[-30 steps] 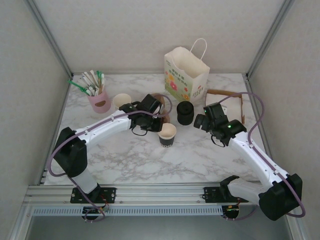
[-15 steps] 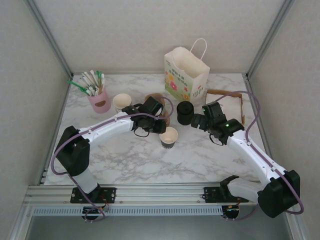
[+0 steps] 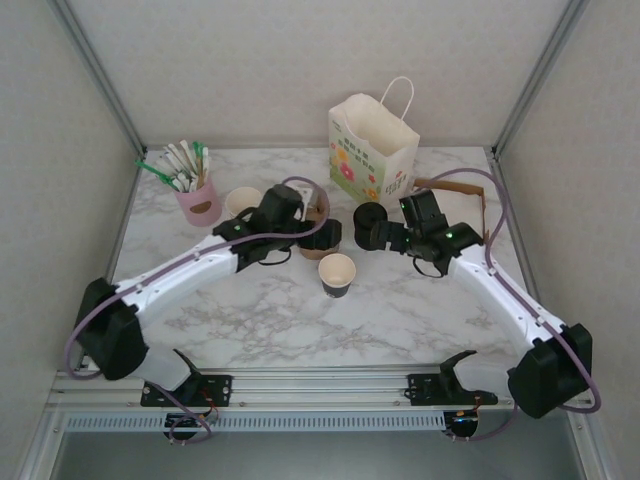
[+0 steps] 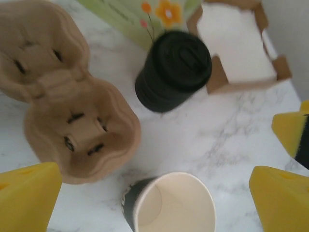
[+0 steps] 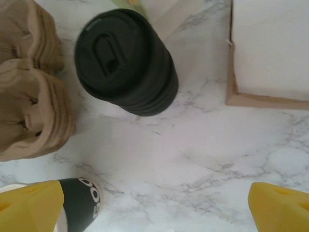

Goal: Pack the takeout coffee

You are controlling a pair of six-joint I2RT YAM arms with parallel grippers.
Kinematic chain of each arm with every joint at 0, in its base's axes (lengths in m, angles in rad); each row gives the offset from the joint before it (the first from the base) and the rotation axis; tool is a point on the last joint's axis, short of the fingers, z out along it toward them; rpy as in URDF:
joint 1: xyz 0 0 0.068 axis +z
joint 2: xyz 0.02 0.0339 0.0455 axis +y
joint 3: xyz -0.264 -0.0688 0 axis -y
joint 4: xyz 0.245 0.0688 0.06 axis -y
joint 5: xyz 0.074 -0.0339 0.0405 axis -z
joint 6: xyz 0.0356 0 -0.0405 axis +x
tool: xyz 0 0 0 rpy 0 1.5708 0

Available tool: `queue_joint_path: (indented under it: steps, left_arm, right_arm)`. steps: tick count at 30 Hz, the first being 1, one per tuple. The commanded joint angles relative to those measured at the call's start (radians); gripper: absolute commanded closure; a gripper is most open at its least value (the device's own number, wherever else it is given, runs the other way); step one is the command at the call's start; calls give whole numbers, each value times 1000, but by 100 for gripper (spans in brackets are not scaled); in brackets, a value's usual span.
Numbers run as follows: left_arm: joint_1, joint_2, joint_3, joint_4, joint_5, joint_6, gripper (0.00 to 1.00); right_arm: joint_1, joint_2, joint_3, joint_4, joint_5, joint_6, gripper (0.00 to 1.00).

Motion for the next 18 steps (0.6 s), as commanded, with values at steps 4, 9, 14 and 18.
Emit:
queue_joint_path:
  steps: [4,9,14,18]
  left_arm:
    - [22,-171,-316,415,-190,-35,0]
    - [28,-245,-482,574,-258,-10,0]
    - [28,-327,-608,702,-316,28,0]
    - [28,-371,-646,727,-335,33,0]
  right_arm:
    - [31,170,194,-101,46,-71,4]
    - [78,310,370,-218,175,-101,5]
    - [87,447,525,-307,188,-129,5]
    - [101,544,630,-346,207,-157,7]
